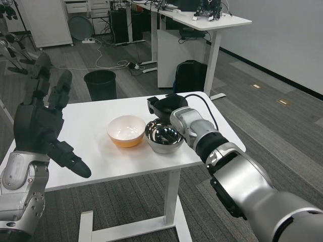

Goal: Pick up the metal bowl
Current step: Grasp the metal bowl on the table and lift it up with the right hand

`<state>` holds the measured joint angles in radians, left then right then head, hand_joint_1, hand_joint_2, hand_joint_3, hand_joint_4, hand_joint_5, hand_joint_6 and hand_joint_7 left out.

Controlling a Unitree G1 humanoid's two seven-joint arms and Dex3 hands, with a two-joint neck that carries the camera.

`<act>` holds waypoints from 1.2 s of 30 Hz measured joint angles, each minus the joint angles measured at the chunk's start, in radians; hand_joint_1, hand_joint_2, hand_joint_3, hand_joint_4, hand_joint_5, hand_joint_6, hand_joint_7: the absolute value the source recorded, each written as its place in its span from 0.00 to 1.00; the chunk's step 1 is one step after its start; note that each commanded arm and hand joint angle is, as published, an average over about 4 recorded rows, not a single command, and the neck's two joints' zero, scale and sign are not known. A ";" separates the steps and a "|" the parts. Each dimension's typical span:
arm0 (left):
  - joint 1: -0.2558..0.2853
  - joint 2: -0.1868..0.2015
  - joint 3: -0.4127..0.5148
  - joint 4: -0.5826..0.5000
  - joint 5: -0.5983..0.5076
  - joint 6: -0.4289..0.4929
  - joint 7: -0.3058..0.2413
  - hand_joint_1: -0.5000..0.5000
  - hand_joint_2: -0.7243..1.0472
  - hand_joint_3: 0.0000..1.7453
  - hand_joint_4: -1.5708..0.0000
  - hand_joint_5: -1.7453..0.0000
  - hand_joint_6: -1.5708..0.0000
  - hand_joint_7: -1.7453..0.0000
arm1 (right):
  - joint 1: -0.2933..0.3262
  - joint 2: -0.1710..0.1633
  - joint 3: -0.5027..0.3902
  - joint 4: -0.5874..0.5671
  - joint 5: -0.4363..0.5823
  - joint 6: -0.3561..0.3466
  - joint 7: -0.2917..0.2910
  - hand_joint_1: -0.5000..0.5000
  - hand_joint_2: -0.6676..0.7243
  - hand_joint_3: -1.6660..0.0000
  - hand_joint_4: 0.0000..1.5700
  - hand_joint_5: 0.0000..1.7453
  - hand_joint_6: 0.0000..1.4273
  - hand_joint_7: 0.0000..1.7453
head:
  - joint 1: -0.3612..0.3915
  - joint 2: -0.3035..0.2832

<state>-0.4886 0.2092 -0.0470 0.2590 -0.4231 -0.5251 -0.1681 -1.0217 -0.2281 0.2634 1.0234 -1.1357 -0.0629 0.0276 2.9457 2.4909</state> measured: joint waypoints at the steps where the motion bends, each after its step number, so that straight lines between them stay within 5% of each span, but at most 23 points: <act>1: 0.000 0.000 0.000 0.000 0.000 0.000 0.000 0.00 0.00 0.03 1.00 0.94 1.00 1.00 | 0.000 0.000 0.000 0.000 0.001 0.000 0.000 0.04 0.97 1.00 0.00 0.35 0.00 0.59 | 0.000 0.000; 25: 0.001 0.000 0.000 0.000 0.000 0.000 -0.001 0.00 0.00 0.05 1.00 0.94 1.00 1.00 | -0.001 0.027 0.168 0.022 0.121 0.001 -0.003 0.04 0.95 1.00 0.02 0.50 0.00 0.53 | 0.003 -0.004; 36: 0.001 0.000 0.000 0.000 -0.001 0.000 -0.002 0.00 0.00 0.05 1.00 0.94 1.00 1.00 | -0.020 0.040 0.211 0.089 0.132 0.006 -0.032 0.04 0.95 1.00 0.04 0.72 0.00 0.52 | 0.005 -0.010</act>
<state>-0.4879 0.2093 -0.0470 0.2590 -0.4244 -0.5254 -0.1698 -1.0421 -0.1878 0.4740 1.1123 -1.0041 -0.0571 -0.0046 2.9510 2.4811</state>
